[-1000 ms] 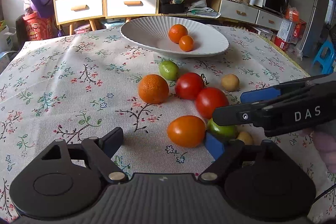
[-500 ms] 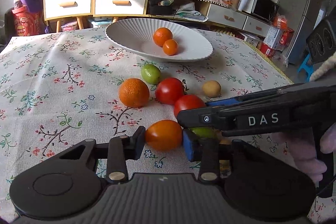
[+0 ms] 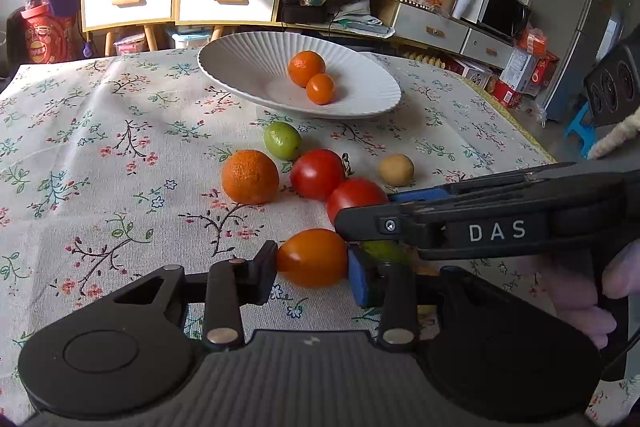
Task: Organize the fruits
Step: 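Grasp the orange tomato with the left tool while the right tool grasps a red tomato, then lower both tomatoes into the white bowl and open both tools, then withdraw both tools from the bowl toward the remaining fruits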
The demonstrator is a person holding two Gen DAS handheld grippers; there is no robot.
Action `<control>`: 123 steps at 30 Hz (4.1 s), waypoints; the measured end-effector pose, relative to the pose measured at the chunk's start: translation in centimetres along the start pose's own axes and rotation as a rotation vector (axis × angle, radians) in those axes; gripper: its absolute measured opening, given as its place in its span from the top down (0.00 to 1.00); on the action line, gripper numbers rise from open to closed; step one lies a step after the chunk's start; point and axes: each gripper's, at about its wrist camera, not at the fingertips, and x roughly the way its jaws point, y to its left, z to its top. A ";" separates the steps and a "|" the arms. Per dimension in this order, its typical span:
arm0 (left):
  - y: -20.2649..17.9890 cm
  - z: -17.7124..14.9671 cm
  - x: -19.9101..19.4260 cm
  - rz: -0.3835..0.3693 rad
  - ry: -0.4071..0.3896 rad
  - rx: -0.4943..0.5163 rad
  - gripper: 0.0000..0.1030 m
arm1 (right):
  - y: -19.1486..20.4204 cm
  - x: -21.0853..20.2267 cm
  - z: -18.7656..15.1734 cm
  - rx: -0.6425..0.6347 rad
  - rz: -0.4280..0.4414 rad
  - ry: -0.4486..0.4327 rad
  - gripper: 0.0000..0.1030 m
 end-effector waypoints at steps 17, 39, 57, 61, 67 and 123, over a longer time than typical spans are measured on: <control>0.4 1.7 -1.1 -0.001 -0.058 -0.029 0.72 | 0.3 -1.8 1.7 0.000 0.016 -0.077 0.66; 1.1 5.8 -0.6 0.041 -0.145 -0.078 0.72 | -1.5 -2.2 4.5 0.061 -0.054 -0.176 0.66; 0.6 9.2 4.6 0.100 -0.127 0.003 0.72 | -4.1 0.0 6.8 0.070 -0.153 -0.183 0.66; 0.9 9.3 5.8 0.125 -0.111 0.018 0.72 | -4.9 0.7 7.2 0.065 -0.188 -0.166 0.66; 1.2 9.7 7.2 0.159 -0.089 0.058 0.72 | -5.0 1.5 7.3 0.015 -0.217 -0.142 0.66; 1.3 3.9 -2.1 0.169 -0.061 0.005 0.08 | 0.0 -4.0 4.1 -0.013 -0.162 -0.158 0.16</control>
